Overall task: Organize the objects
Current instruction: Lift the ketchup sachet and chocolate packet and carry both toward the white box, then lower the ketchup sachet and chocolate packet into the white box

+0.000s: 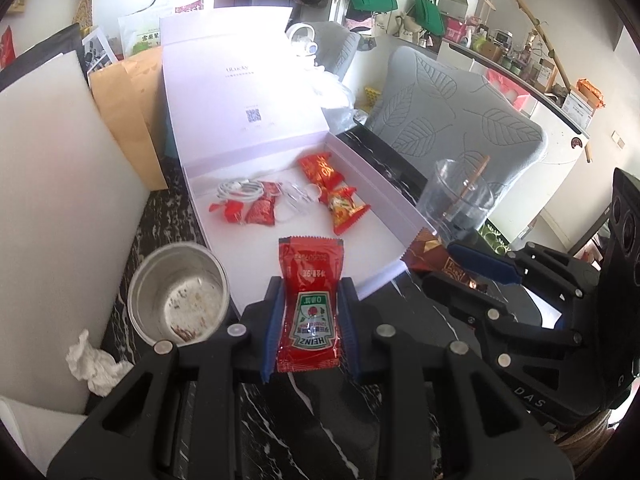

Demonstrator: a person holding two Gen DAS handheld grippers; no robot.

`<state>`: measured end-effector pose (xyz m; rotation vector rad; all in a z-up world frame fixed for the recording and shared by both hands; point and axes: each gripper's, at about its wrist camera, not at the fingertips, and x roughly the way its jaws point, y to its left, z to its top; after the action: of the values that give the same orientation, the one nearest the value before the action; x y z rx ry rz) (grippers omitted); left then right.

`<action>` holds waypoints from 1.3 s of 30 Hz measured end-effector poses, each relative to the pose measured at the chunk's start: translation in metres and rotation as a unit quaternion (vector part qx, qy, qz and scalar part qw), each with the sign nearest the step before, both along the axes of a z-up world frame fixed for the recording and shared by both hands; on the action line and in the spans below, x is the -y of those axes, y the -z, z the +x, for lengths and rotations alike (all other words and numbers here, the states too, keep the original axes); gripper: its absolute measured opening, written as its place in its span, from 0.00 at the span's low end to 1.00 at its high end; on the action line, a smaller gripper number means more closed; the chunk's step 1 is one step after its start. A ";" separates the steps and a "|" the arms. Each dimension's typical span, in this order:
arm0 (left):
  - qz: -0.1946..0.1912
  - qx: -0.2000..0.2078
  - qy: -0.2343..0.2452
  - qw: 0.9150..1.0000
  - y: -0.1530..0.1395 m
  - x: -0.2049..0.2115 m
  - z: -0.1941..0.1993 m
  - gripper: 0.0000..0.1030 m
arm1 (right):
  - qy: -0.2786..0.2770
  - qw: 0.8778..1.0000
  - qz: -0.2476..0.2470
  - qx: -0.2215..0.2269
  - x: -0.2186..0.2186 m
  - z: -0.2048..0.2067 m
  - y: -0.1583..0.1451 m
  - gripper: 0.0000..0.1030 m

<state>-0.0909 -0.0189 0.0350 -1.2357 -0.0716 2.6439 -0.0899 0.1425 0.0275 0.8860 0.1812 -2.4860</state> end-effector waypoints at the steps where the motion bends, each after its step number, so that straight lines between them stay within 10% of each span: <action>1: -0.001 -0.001 -0.002 1.000 -0.001 0.002 -0.006 0.25 | 0.000 1.000 0.001 0.000 0.001 -0.004 -0.001 0.32; 39: -0.036 0.016 -0.009 0.999 0.014 0.024 -0.168 0.25 | -0.006 0.999 0.040 0.000 0.041 -0.178 0.005 0.32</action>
<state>-0.2586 -0.0430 0.0214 -1.3061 0.0079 2.6630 -0.2674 0.1012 0.0230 0.9156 0.2864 -2.4830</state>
